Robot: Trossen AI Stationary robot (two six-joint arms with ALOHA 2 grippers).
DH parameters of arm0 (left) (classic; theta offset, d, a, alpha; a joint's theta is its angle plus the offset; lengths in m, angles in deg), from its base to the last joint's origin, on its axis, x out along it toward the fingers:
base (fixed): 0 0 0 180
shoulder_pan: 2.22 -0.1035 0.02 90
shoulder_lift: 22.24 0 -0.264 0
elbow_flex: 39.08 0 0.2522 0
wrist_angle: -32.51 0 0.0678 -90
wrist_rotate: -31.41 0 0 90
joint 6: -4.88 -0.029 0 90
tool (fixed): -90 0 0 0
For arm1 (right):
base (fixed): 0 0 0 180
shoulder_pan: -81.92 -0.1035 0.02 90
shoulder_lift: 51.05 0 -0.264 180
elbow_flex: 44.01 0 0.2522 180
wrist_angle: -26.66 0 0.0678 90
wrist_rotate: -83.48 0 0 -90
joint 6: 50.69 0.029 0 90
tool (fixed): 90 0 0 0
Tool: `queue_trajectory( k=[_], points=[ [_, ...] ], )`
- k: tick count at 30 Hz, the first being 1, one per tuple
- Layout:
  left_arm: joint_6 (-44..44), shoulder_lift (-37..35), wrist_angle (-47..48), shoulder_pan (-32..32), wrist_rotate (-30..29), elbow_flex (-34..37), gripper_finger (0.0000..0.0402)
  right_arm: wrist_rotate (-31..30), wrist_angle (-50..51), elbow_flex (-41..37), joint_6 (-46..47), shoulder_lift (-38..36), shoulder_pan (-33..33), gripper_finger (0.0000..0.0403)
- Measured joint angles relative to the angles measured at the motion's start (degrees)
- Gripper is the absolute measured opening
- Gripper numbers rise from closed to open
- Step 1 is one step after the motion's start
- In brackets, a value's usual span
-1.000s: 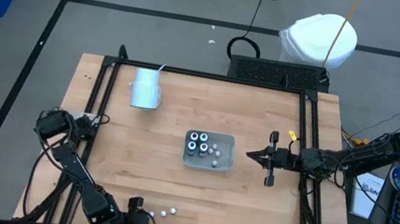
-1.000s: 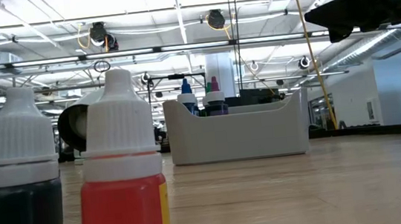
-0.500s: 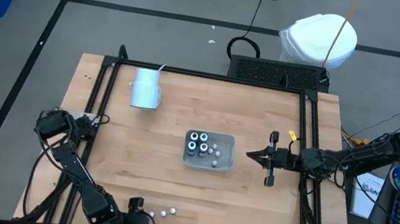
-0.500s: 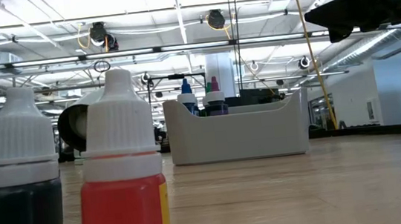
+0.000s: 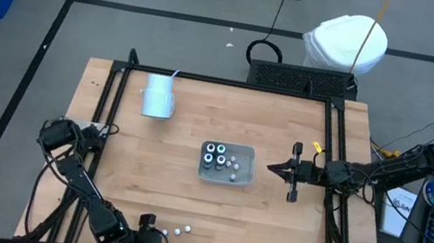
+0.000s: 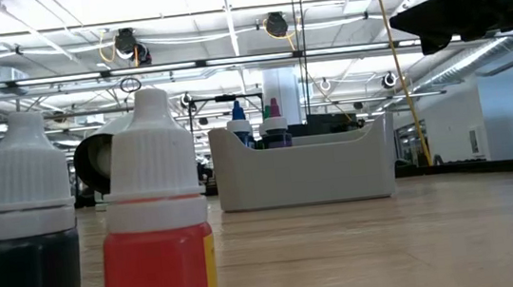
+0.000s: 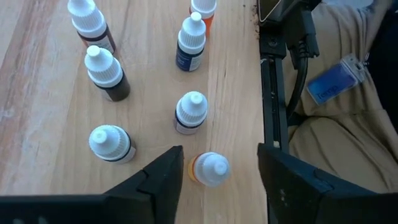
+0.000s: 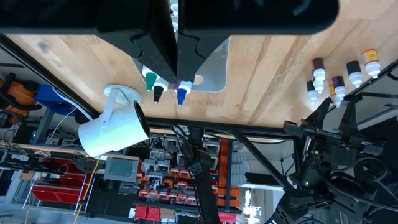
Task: Pick & Place food coloring
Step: Put the small orange food coloring bottle into the white container
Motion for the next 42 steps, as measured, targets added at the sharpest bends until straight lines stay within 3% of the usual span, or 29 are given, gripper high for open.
queue_trajectory(
  k=[7,20,31,38,42],
  points=[
    [0.3,0.0,-0.5,0.0,0.5,0.0,0.0136,0.0,0.0,0.0,0.0,0.0,0.0,0.0000],
    [-1.1,-0.1,-0.4,-0.1,1.7,-0.5,0.0050,0.0,0.3,0.0,0.2,0.0,0.0,0.0000],
    [-8.1,-0.3,3.0,-0.4,3.5,-5.7,0.0065,0.0,0.3,0.0,0.2,0.0,0.0,0.0000],
    [-12.4,-2.3,17.8,-1.3,3.1,-14.6,0.0047,0.0,0.5,0.0,0.2,0.0,0.0,0.0000],
    [-17.5,-4.6,26.6,-1.9,-0.1,-18.9,0.0049,0.0,0.8,0.0,0.2,0.0,0.0,0.0000]
  ],
)
